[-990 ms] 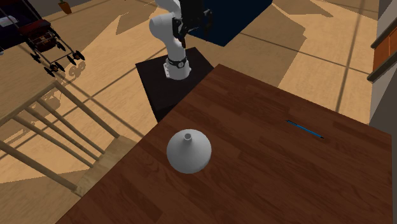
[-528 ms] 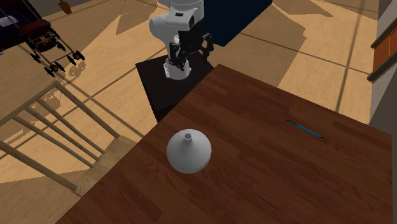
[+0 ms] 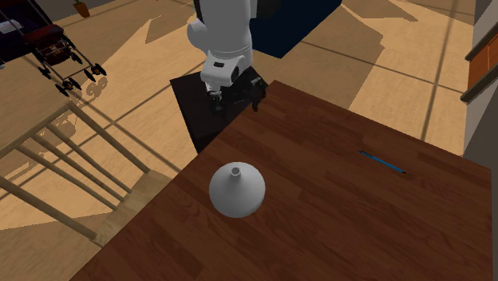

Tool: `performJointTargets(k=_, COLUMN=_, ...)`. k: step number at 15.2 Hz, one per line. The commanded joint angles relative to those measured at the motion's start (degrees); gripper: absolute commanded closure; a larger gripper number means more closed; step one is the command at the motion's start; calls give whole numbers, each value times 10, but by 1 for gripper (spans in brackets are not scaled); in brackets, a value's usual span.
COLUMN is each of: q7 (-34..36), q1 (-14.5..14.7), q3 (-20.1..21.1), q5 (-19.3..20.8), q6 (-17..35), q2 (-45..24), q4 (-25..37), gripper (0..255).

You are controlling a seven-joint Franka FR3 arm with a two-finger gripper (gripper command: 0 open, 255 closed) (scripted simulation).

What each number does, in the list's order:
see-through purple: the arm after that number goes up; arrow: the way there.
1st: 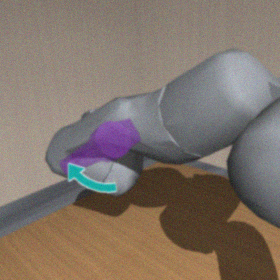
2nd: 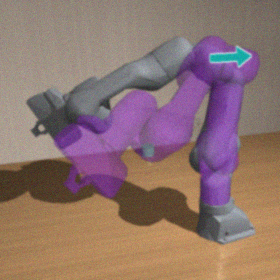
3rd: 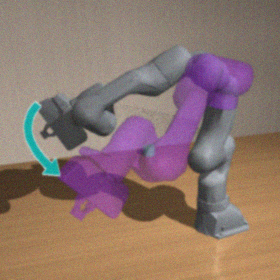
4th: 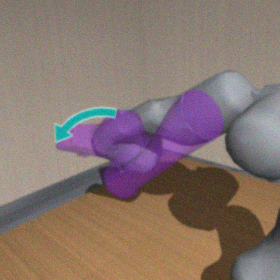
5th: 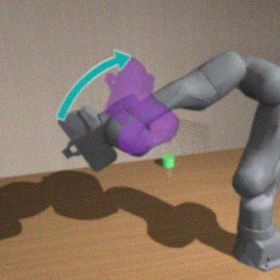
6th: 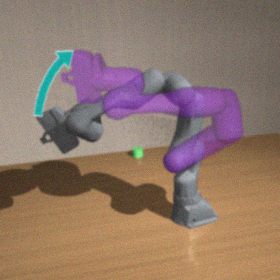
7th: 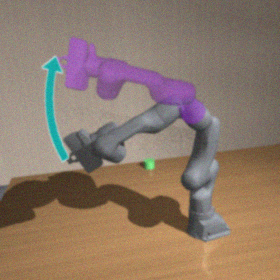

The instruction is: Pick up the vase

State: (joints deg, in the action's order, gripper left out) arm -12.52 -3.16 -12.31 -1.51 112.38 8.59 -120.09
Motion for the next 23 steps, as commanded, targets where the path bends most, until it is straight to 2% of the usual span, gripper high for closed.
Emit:
performJointTargets(k=1, q7=-12, q1=-2, q3=-8, q5=-12, q6=8, q2=-54, q4=41, gripper=0)
performJointTargets(k=10, q7=-59, q1=-35, q3=-23, q5=-66, q6=1, q2=-263, q4=232, gripper=0)
performJointTargets(k=19, q7=-66, q1=-36, q3=-20, q5=-74, q6=52, q2=-282, q4=199, gripper=0)
performJointTargets(k=20, q7=-66, q1=-36, q3=-19, q5=-74, q6=53, q2=-282, q4=198, gripper=255)
performJointTargets(k=23, q7=-66, q1=-36, q3=-20, q5=-74, q6=52, q2=-283, q4=200, gripper=255)
